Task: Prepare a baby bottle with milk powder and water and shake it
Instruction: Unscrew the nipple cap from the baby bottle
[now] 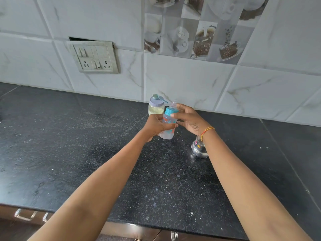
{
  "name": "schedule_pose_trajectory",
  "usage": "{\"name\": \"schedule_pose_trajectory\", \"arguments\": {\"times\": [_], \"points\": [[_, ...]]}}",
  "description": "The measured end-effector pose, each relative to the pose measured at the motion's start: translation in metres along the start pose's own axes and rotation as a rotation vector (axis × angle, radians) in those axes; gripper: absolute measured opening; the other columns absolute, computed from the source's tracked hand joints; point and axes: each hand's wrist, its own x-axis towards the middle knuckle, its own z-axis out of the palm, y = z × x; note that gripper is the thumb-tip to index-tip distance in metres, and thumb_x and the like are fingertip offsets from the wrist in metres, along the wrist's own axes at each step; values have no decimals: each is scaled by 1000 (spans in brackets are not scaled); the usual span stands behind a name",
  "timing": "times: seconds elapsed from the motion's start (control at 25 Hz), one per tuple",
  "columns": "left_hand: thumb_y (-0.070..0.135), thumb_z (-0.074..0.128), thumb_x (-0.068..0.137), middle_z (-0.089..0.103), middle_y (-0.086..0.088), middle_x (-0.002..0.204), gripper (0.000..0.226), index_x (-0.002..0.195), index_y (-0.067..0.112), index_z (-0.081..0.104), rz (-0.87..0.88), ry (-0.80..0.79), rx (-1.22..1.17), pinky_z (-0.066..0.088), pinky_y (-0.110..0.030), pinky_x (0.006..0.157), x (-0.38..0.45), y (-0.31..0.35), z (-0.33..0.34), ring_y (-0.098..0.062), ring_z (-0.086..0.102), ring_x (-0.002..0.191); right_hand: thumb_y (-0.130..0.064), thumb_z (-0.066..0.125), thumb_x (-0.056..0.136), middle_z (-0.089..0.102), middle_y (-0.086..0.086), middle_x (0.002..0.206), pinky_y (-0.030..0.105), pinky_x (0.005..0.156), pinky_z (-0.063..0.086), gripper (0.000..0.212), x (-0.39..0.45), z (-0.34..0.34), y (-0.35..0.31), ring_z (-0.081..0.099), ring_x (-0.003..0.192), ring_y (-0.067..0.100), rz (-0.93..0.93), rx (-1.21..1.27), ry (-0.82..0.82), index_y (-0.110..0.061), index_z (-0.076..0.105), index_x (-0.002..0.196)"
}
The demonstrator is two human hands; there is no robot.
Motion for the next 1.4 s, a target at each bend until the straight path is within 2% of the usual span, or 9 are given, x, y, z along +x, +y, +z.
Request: {"name": "schedule_pose_trajectory", "arguments": {"times": [0.2, 0.28, 0.4, 0.6, 0.84, 0.96, 1.2, 1.32, 1.4], "points": [[14, 87, 69, 71, 6, 84, 32, 97, 11, 72, -19, 12, 20, 50, -21, 66, 0, 1, 2, -6, 64, 74, -5, 70, 84, 63, 1, 95, 9, 64, 49, 47, -4, -1, -3, 61, 88, 8, -69, -4, 129, -3, 55, 128], [15, 86, 70, 71, 7, 84, 35, 100, 10, 71, -27, 18, 13, 49, -19, 63, -1, 2, 3, -5, 64, 73, -4, 64, 88, 65, -4, 99, 12, 77, 46, 40, -4, -4, -5, 59, 90, 2, -45, -25, 122, -6, 56, 128], [15, 86, 70, 71, 6, 86, 40, 106, 9, 70, -23, 21, -4, 50, -19, 62, -1, 3, 3, -8, 66, 75, -7, 58, 91, 63, -10, 107, 34, 96, 30, 39, -3, -6, -8, 53, 105, 8, -9, -51, 56, -14, 55, 129], [25, 89, 66, 70, -5, 100, 53, 111, 13, 62, -57, 53, 23, 51, -27, 61, 2, 3, 4, -18, 67, 87, -26, 81, 74, 67, 9, 113, 32, 85, 49, 63, 1, 1, -5, 62, 110, 24, -96, -161, 154, -15, 55, 131], [23, 89, 67, 70, -13, 109, 59, 115, 11, 56, -51, 54, 26, 54, -37, 75, 4, -1, 3, -28, 68, 99, -22, 71, 79, 62, 3, 122, 43, 98, 42, 51, 2, 1, -3, 56, 118, 23, -30, -107, 79, -22, 56, 128], [23, 88, 67, 70, -13, 110, 57, 114, 13, 56, -55, 44, 22, 55, -37, 75, 4, -1, 2, -29, 68, 101, -26, 81, 74, 66, 12, 111, 42, 96, 50, 59, 4, 4, 1, 63, 109, 27, -73, -138, 127, -13, 59, 127], [25, 90, 65, 70, -14, 109, 59, 112, 13, 57, -61, 47, 22, 57, -46, 82, 7, -5, -1, -28, 69, 100, -17, 71, 83, 68, 6, 113, 41, 94, 47, 40, 7, 4, 3, 63, 104, 21, -25, -35, 86, -14, 61, 122], [24, 90, 65, 71, -14, 109, 56, 110, 14, 57, -53, 43, 23, 57, -42, 78, 7, -7, 0, -28, 69, 100, -26, 82, 72, 67, 12, 118, 38, 90, 55, 66, 7, 9, 5, 66, 106, 24, -54, -99, 115, -7, 56, 129], [22, 89, 67, 71, -14, 108, 55, 110, 12, 58, -46, 45, 13, 56, -35, 70, 6, -7, -1, -27, 69, 97, -24, 81, 73, 67, 15, 119, 44, 97, 52, 60, 10, 8, 8, 64, 113, 30, -72, -110, 134, -6, 60, 125]]}}
